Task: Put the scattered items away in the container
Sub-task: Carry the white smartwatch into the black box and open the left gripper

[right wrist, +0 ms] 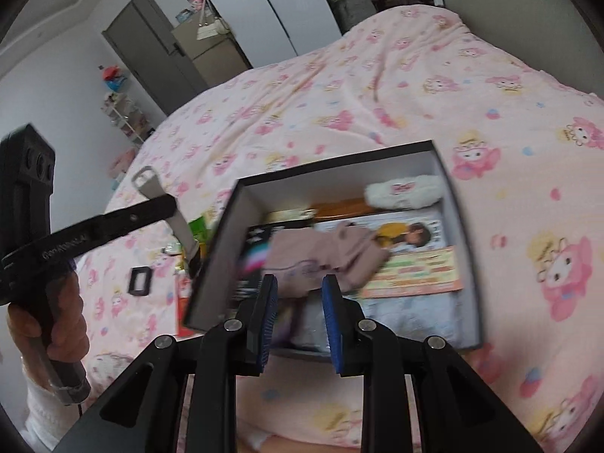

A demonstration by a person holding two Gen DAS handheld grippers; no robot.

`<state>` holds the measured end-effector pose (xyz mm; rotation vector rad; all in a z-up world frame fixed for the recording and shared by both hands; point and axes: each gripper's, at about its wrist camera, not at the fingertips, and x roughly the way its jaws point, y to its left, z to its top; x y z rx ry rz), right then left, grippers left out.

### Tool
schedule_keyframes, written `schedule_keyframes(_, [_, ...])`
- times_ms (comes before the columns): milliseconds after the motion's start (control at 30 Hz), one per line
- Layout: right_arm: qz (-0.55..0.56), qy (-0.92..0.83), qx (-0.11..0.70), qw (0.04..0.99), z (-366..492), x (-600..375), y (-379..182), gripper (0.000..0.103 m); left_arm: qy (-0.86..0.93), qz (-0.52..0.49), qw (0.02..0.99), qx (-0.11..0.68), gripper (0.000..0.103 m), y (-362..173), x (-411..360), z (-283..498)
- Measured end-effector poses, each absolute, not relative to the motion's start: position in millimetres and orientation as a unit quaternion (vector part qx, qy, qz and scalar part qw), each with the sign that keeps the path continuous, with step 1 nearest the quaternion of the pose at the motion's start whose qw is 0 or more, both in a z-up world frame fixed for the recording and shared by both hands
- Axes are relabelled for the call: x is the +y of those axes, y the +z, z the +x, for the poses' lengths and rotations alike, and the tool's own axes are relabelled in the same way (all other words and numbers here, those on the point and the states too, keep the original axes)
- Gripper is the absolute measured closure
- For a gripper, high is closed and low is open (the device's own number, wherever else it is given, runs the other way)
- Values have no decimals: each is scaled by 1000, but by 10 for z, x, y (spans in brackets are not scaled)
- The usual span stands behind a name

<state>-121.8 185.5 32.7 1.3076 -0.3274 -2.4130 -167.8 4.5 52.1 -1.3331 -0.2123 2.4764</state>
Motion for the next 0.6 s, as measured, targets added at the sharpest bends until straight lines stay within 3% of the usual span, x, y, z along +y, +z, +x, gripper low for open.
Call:
schedule_keyframes(267, [472, -857, -156, 138, -1628, 2456, -61, 82, 812, -544, 206, -47, 102, -231, 976, -2152])
schedule_keyframes(300, [470, -856, -166, 136, -1635, 2512, -103, 82, 805, -552, 211, -49, 98, -301, 1024, -2179])
schedule_keyframes(400, [477, -850, -180, 135, -1627, 2611, -266, 82, 782, -574, 231, -69, 73, -463, 1041, -2222])
schedule_keyframes(600, [462, -862, -160, 135, -1574, 2534, -228, 82, 775, -542, 269, -183, 67, -277, 465, -2115])
